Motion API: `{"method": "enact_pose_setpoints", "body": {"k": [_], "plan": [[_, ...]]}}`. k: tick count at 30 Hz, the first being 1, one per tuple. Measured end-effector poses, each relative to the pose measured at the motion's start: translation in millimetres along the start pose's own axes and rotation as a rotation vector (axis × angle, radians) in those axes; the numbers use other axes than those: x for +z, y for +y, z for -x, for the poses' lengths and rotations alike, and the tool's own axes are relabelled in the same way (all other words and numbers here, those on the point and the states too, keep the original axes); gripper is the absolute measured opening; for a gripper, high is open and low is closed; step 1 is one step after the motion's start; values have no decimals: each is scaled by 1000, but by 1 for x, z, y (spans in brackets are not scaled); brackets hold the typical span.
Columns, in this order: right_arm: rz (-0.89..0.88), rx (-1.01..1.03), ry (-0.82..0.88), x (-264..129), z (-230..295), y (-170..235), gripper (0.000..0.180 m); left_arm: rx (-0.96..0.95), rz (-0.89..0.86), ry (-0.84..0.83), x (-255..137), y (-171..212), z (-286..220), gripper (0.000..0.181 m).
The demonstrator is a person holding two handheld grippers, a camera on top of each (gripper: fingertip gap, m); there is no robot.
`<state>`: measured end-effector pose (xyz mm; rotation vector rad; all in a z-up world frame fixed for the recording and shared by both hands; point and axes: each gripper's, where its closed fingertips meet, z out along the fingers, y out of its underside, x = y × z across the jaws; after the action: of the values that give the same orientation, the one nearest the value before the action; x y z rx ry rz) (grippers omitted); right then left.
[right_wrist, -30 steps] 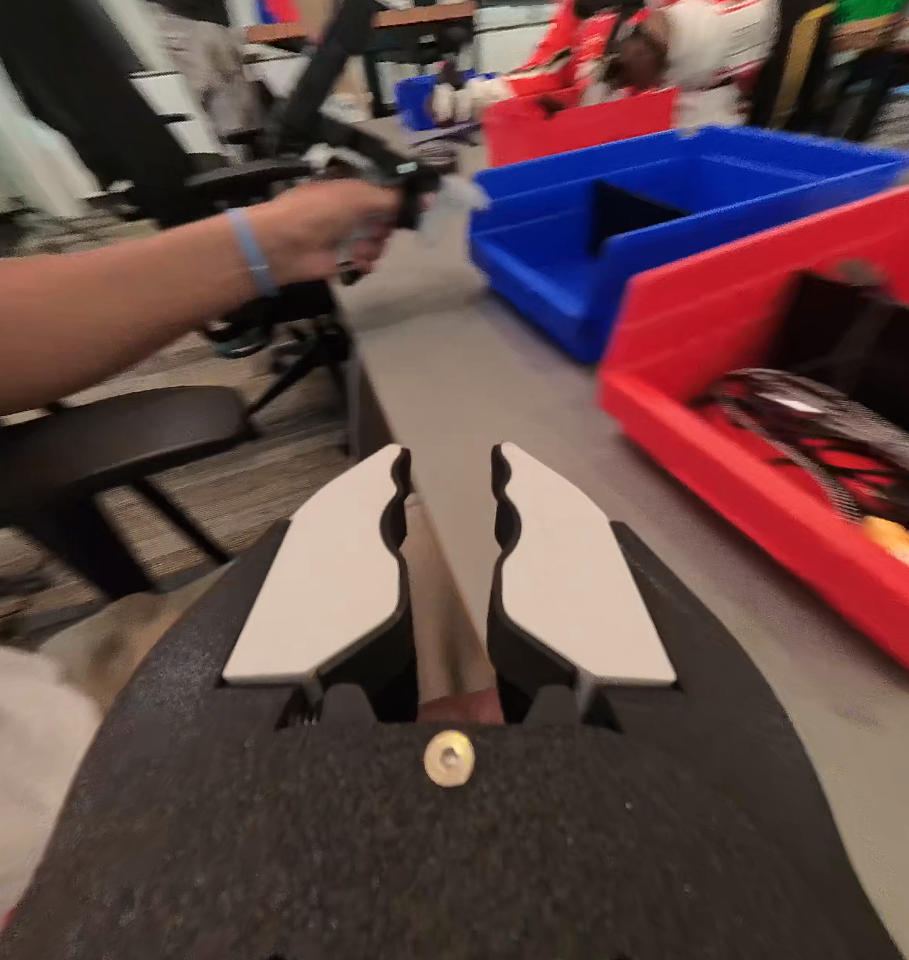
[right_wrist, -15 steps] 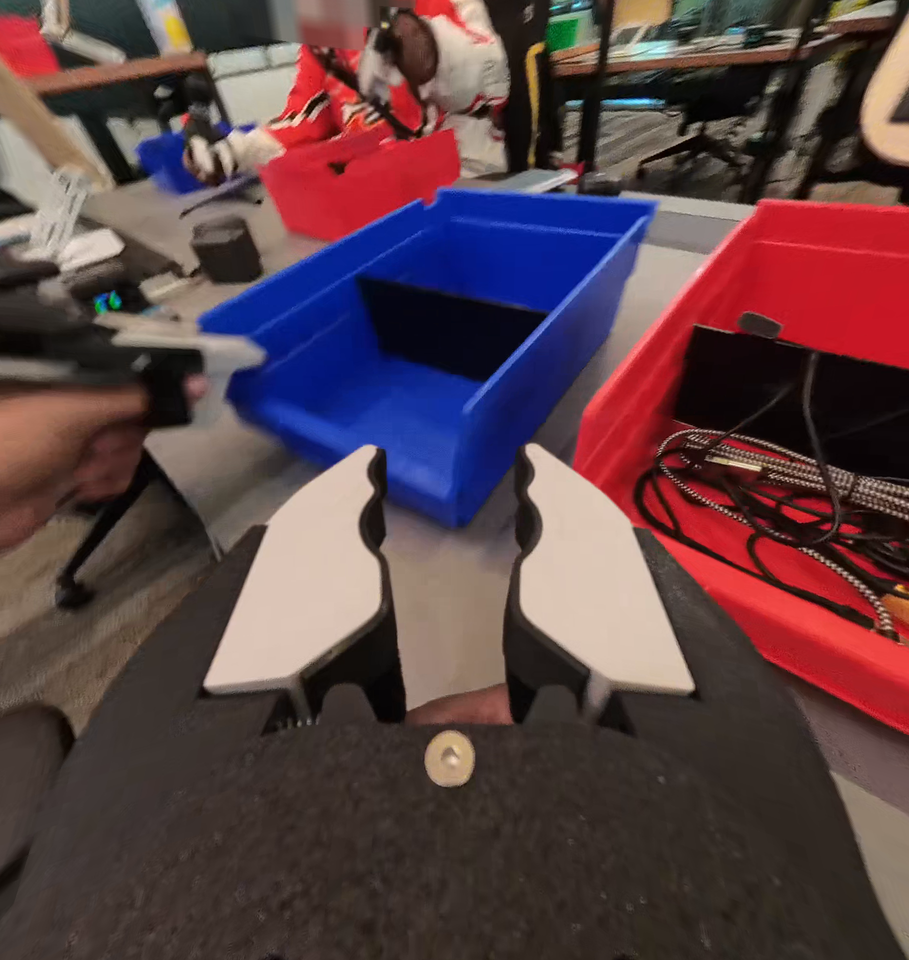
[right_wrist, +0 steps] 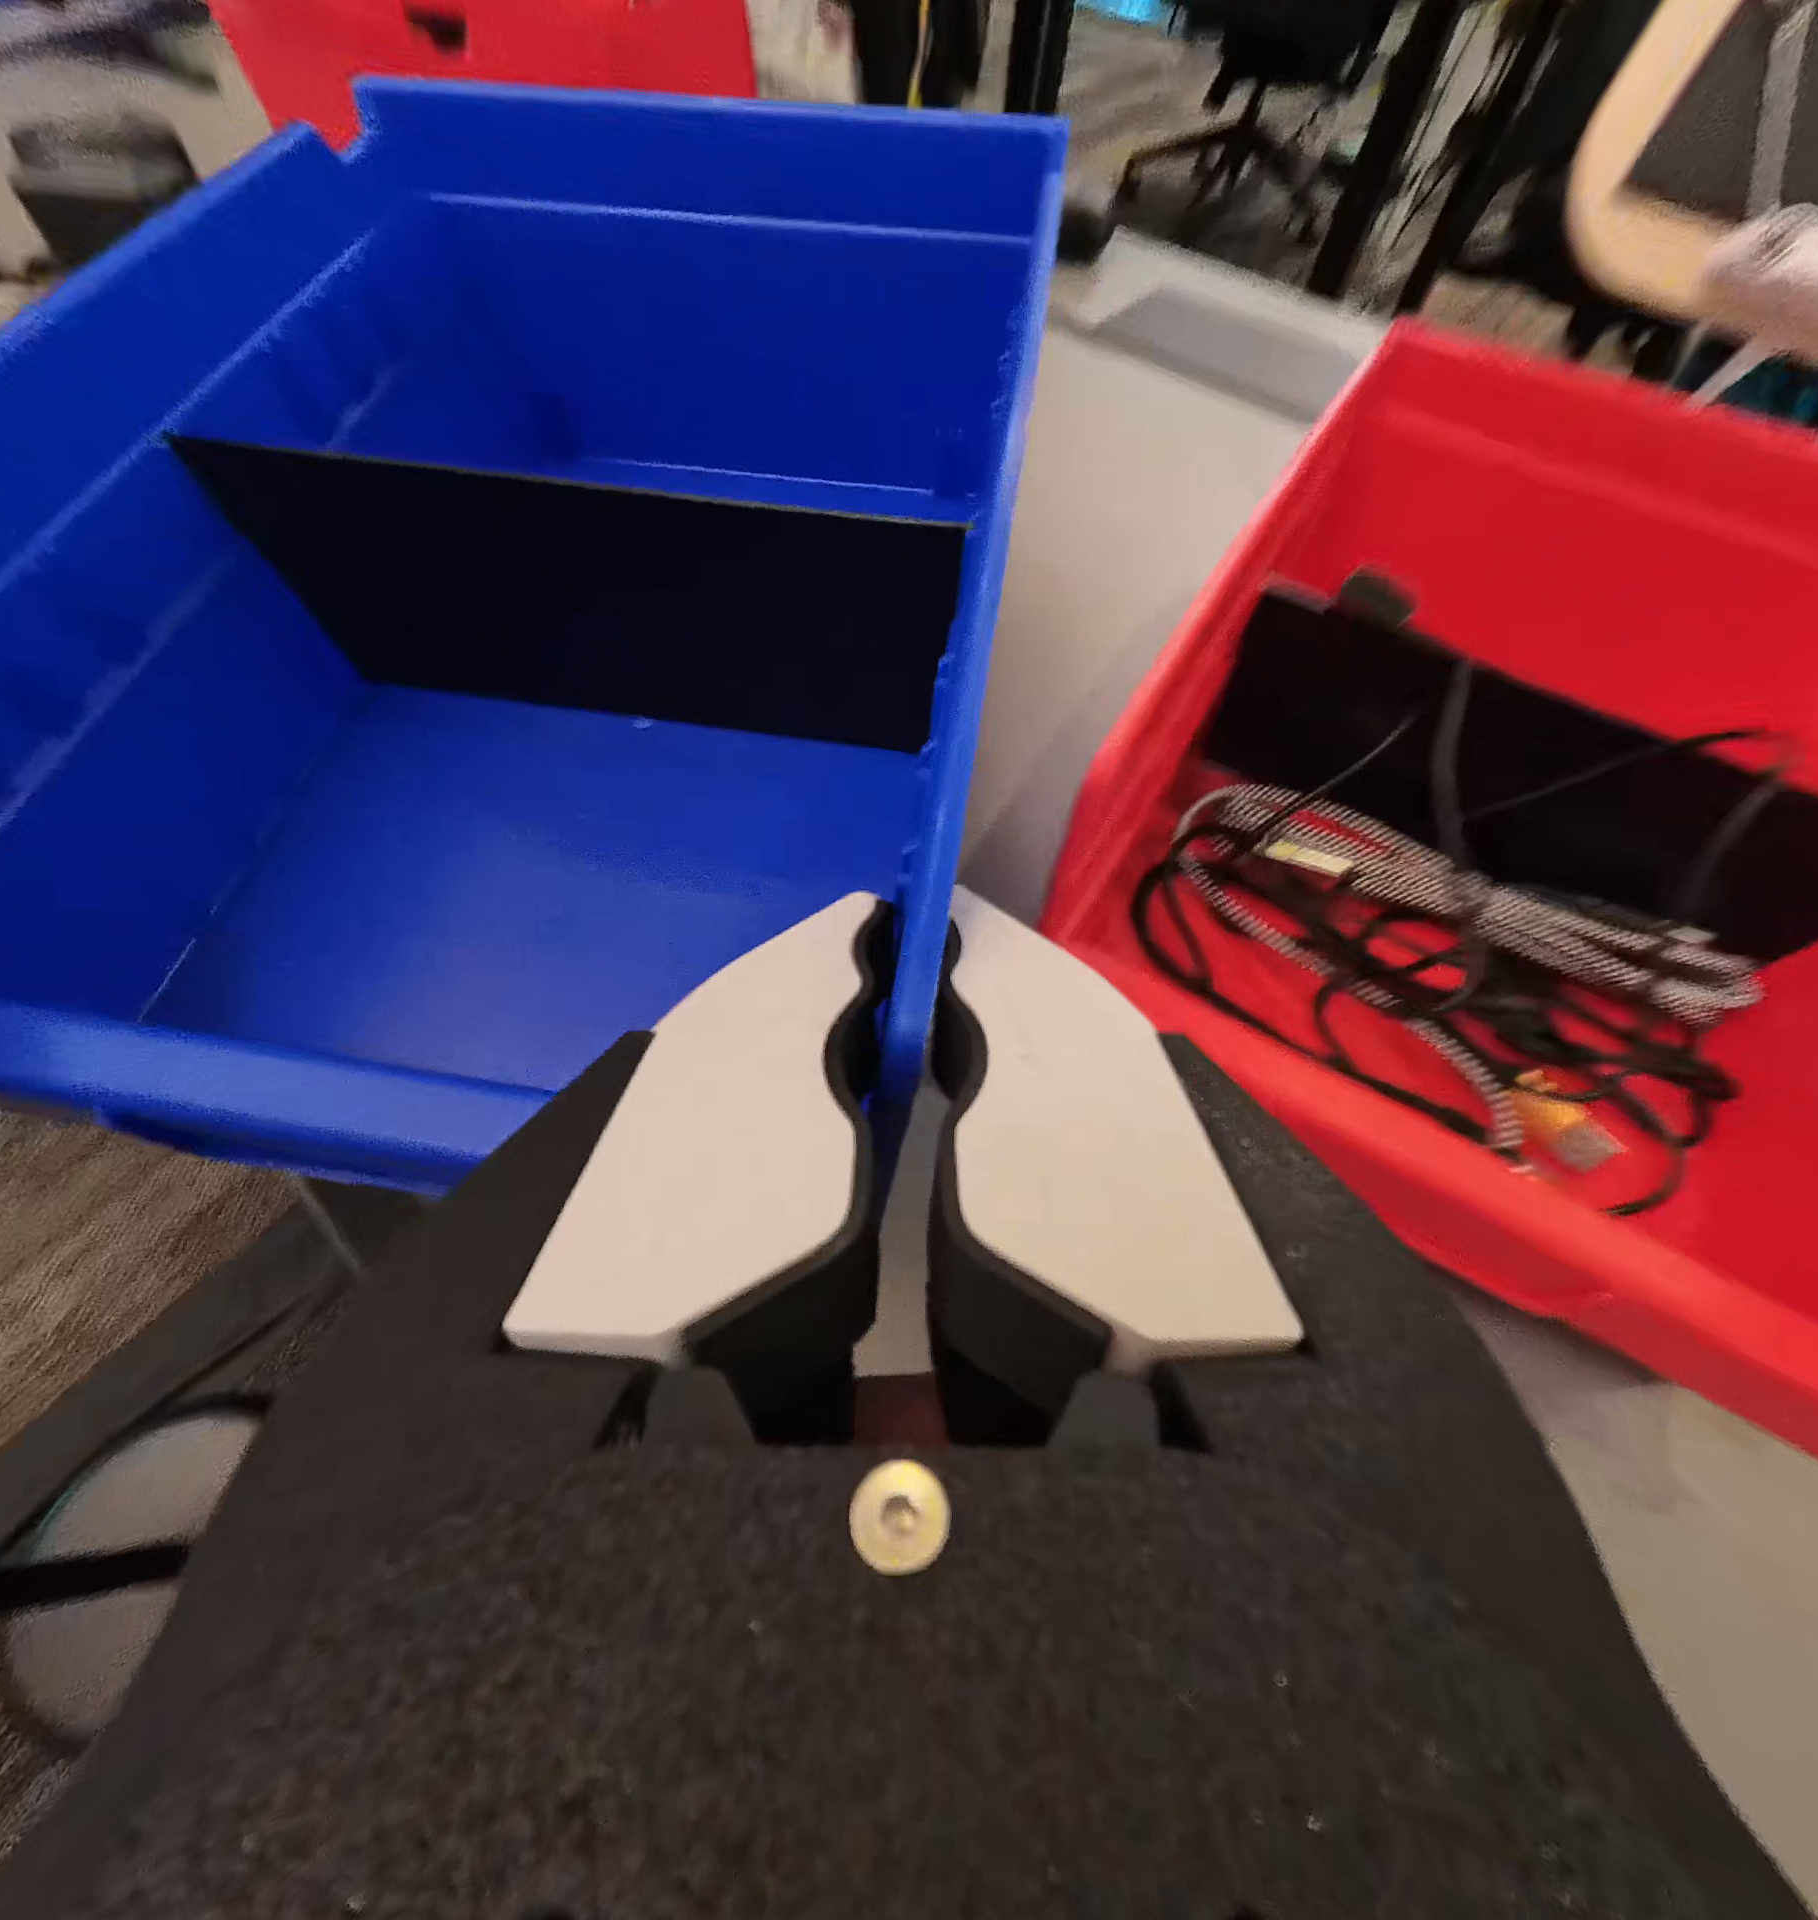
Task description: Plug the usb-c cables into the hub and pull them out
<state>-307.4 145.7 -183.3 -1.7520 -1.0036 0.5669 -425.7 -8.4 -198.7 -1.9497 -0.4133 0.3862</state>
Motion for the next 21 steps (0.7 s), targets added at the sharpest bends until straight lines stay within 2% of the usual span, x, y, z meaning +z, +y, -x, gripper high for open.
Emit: {"method": "enact_pose_setpoints", "body": {"k": [2, 4, 7, 11, 16, 21], "plan": [[-83, -13, 49, -17, -20, -28, 4, -29, -100, 5, -6, -31, -15, 6], [-173, -17, 94, -38, -44, -60, 4, 32, -207, -8, -8, -72, -30, 6], [-288, -3, 203, -76, -97, -100, 4, 77, -318, 79, -3, -134, -71, 6], [-350, 101, 332, -129, -181, -118, 3, 168, -418, 192, 4, -200, -150, 6], [-251, 70, 476, -176, -293, -94, 4, 255, -406, 336, 36, -228, -271, 7], [-23, 137, 569, -206, -403, -11, 5, 286, -317, 454, 66, -203, -405, 7]]}}
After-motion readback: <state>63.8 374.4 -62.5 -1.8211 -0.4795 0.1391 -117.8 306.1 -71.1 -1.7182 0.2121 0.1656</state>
